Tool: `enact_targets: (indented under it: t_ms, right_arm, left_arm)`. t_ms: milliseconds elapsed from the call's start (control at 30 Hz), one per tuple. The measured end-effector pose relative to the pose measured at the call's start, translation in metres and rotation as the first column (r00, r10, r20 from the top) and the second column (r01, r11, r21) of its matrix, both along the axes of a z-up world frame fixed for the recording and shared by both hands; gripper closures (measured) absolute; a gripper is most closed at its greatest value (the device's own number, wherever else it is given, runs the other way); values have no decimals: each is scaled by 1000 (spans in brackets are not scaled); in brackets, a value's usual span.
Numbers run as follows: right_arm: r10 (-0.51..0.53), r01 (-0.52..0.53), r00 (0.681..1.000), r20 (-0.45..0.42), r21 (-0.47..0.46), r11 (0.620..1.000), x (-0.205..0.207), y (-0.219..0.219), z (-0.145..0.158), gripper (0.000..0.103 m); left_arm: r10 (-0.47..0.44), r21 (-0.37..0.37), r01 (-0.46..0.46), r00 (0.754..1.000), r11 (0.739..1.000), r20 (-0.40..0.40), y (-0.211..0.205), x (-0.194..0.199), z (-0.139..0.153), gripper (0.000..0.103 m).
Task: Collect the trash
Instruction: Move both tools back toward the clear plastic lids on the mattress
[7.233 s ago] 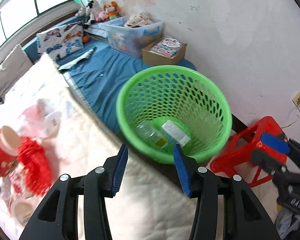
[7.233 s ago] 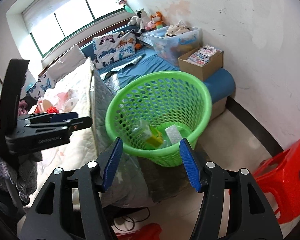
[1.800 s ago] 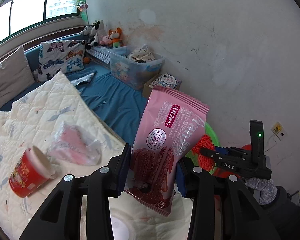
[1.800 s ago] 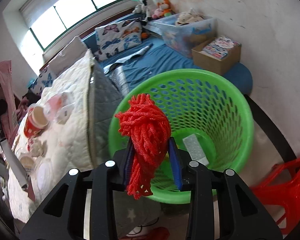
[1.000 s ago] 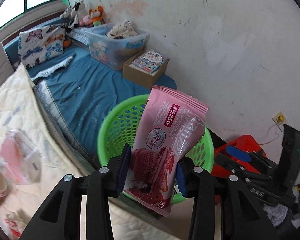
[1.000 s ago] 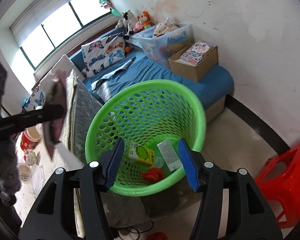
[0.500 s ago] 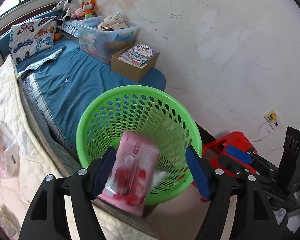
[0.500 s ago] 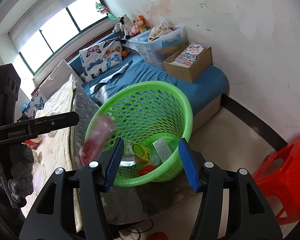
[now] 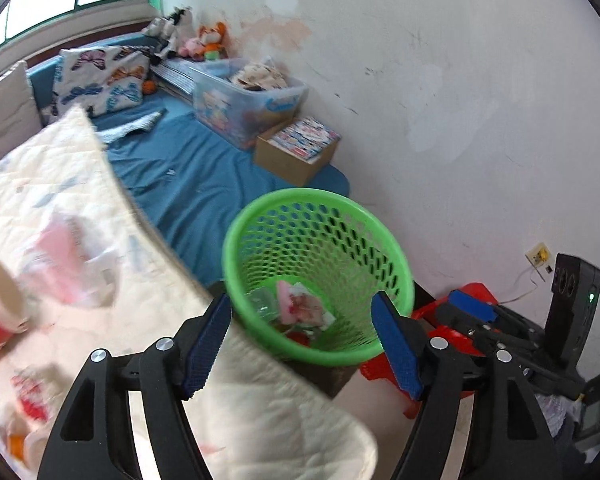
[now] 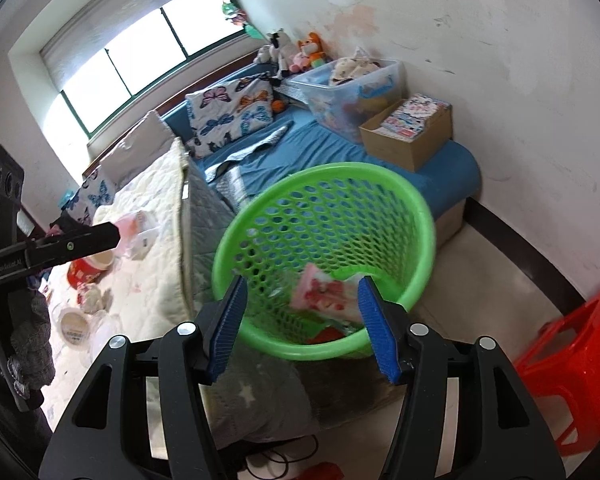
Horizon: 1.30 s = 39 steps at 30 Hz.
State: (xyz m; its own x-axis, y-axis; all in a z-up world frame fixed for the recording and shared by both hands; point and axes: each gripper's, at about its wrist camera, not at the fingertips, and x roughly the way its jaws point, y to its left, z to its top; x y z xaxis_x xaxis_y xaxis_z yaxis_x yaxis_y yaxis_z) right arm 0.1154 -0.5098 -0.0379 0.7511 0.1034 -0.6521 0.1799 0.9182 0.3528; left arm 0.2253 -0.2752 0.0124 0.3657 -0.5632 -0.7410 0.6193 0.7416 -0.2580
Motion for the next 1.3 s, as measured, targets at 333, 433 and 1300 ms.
enact_targets:
  t_ms: [333,433,1300]
  right_arm:
    - [148,-148,989,12,-31,989,11,66,12,37]
    - [199,-198,980,8,-35,979,15,91,12,36]
    - [572,-581,814,-104,-130,803,55,280,-24,18]
  left_arm:
    - [133,6,-134,989,991,62,98,-20,12,33]
    - [187,19,-189,978,982,92,130,-26,14,33]
    - [437,13,-439,897,899,71,293,-61,-14,33]
